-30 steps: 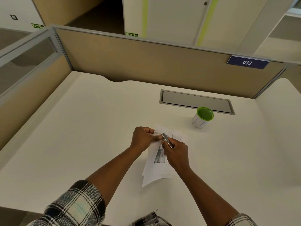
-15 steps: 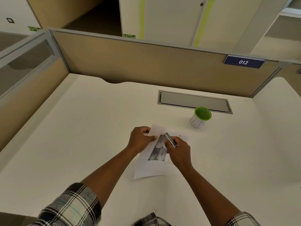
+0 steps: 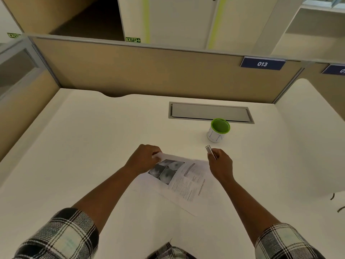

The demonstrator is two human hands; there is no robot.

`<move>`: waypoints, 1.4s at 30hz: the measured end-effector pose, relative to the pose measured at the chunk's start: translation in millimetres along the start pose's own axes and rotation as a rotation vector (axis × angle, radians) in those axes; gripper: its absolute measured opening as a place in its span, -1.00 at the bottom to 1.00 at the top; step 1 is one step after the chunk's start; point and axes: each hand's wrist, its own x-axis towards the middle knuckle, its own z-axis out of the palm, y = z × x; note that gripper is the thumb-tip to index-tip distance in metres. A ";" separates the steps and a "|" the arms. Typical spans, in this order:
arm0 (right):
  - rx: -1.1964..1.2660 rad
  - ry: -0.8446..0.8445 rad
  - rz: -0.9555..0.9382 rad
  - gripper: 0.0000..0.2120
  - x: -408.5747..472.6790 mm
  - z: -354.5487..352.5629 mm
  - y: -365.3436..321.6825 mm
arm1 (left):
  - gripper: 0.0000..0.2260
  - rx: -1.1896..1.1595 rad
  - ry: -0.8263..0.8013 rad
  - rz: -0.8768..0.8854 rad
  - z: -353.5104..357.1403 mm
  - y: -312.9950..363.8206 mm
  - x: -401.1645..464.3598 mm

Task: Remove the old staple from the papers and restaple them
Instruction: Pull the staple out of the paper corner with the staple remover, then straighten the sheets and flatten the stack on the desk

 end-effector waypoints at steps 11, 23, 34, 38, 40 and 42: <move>-0.214 -0.144 0.073 -0.86 35.2 9.2 38.4 | -0.79 0.551 0.059 0.419 -2.9 2.0 14.0; -0.437 -0.272 0.079 -0.81 34.7 31.6 51.2 | -0.71 0.432 0.289 0.336 3.9 -2.2 4.3; -0.490 -0.151 -0.119 -0.68 22.7 38.0 14.4 | -0.71 -0.241 0.392 -0.085 10.0 7.5 -0.2; -0.067 -0.359 -0.137 -0.68 19.0 44.8 -23.9 | -0.68 -0.427 0.304 -0.137 -0.5 20.1 1.9; 0.078 -0.499 -0.082 -0.61 16.3 46.7 -41.6 | -0.68 -0.552 0.245 -0.135 -7.9 27.1 3.6; 0.230 -0.615 0.004 -0.52 14.5 48.1 -51.4 | -0.71 -0.708 0.215 -0.129 -14.4 33.6 5.3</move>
